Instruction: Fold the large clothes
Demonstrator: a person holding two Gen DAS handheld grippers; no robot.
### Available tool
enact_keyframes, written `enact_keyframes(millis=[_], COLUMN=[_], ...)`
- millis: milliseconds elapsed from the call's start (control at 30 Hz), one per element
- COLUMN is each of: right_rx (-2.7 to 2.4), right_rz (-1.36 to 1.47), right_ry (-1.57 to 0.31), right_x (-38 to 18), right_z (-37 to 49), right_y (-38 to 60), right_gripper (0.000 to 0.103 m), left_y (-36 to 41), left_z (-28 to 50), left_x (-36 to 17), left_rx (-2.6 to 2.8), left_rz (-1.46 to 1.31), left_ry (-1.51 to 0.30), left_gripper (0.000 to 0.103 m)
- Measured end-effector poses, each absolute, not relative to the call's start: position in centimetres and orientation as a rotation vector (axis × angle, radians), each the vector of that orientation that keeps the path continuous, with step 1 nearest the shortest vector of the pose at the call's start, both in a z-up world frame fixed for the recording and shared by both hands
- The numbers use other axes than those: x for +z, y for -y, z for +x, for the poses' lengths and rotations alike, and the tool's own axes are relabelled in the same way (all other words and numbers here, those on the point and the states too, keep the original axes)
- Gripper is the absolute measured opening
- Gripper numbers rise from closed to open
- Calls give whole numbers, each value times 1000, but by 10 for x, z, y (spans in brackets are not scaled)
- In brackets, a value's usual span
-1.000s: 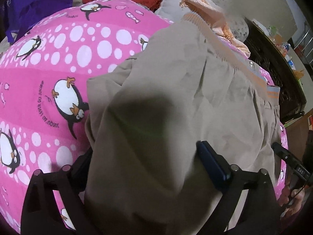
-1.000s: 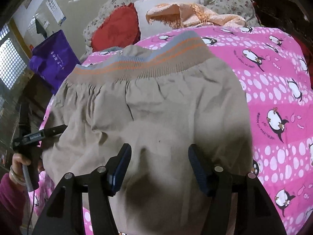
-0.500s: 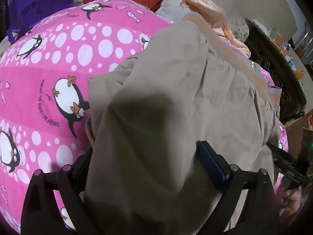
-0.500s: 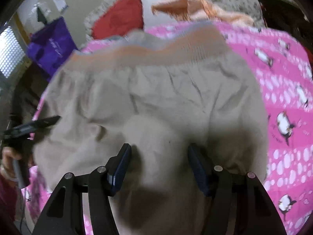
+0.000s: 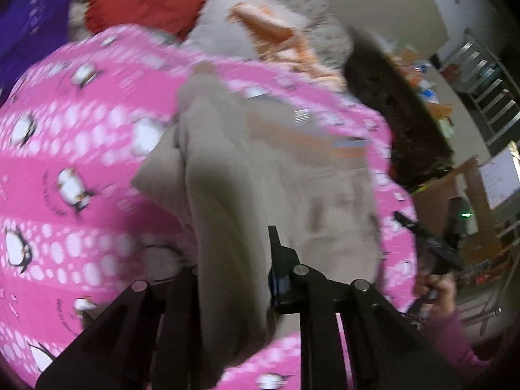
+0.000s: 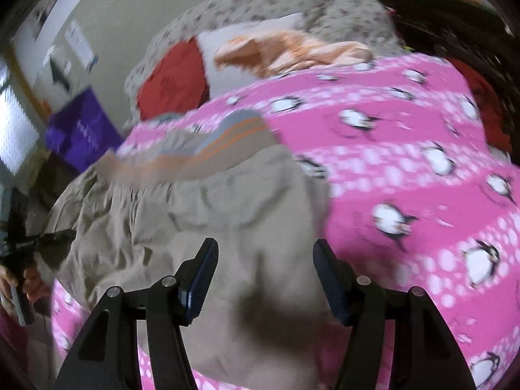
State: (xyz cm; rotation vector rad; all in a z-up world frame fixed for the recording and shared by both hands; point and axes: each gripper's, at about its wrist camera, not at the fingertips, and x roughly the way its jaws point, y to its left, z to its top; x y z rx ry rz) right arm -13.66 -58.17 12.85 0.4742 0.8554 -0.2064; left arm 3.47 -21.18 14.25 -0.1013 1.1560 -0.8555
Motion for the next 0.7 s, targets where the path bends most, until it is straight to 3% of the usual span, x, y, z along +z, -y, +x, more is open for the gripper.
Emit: enact_keyframes(millis=[200, 400, 500, 567, 700], right_rx=[-253, -291, -307, -310, -279], right_rz=[523, 591, 626, 635, 622], right_ry=[-826, -813, -824, -839, -836], right_x=[129, 119, 112, 109, 114], right_z=[-180, -215, -225, -232, -234], right_y=[622, 647, 656, 655, 644], right_gripper=[63, 63, 64, 64, 64], left_y=[311, 428, 454, 455, 424], left_z=[-8, -54, -58, -62, -80], left_x=[193, 158, 122, 117, 169], left_rx=[-1001, -1067, -1151, -1202, -1337], left_rz=[-37, 125, 15, -62, -71], left_ry=[-1107, -1131, -1255, -1315, -1186], left_gripper=[15, 16, 32, 53, 63])
